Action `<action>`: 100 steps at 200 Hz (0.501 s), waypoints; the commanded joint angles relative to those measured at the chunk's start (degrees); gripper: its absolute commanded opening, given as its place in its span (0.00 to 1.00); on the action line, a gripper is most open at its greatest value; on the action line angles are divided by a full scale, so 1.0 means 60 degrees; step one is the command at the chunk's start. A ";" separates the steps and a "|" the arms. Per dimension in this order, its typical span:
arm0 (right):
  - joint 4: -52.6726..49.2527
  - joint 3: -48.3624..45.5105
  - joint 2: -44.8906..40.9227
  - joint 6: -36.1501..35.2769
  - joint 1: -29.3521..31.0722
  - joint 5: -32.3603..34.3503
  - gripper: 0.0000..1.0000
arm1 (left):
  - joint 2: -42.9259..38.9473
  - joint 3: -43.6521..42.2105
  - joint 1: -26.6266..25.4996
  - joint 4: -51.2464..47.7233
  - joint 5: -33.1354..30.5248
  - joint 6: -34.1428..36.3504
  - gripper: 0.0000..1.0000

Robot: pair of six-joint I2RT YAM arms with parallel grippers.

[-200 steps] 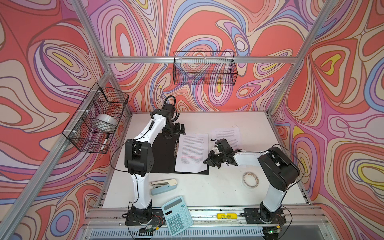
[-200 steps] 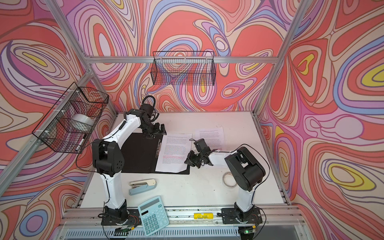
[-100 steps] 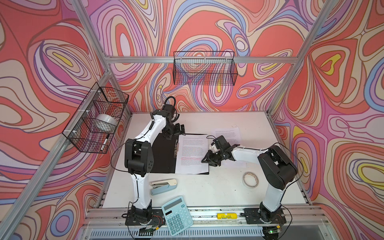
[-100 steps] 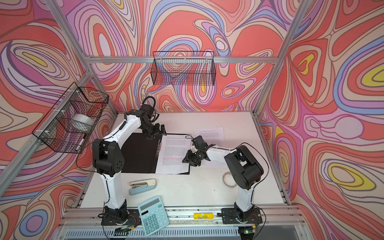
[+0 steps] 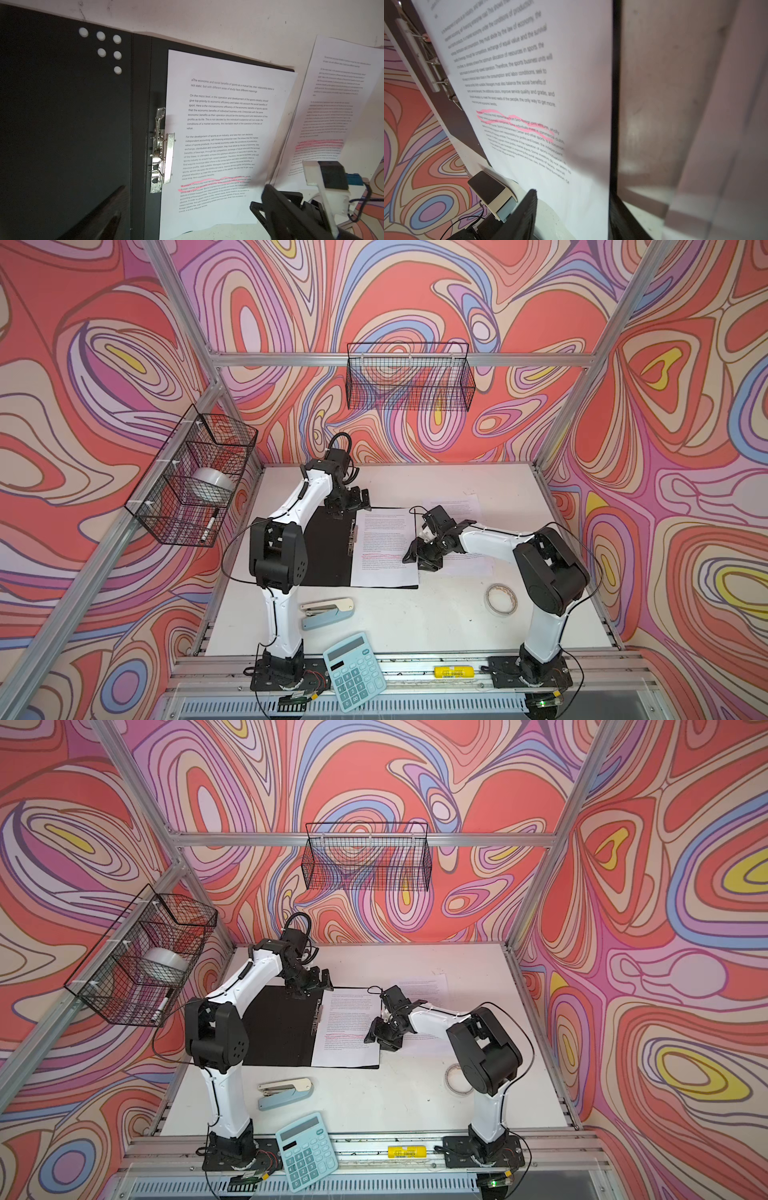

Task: Put the files into the folder
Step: 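Lower the sheets onto the folder beside the metal clip with both grippers, then open both grippers and move them back to the remaining paper stack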

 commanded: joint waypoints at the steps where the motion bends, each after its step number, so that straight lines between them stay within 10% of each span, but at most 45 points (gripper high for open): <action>1: -0.1204 0.0631 -0.0308 -0.0107 0.0056 0.0830 0.56 | 0.0048 0.0256 0.0047 -0.0196 -0.0099 -0.0067 1.00; 54: -0.4005 0.2310 -0.0714 -0.1233 -0.0186 0.3428 0.58 | -0.0250 0.0909 -0.0293 -0.0364 -0.0334 0.0855 1.00; 100: -0.2867 0.1004 -0.2020 -0.1990 -0.2720 0.2760 0.54 | 0.0182 0.1506 -0.1872 -0.0055 0.1058 0.2045 1.00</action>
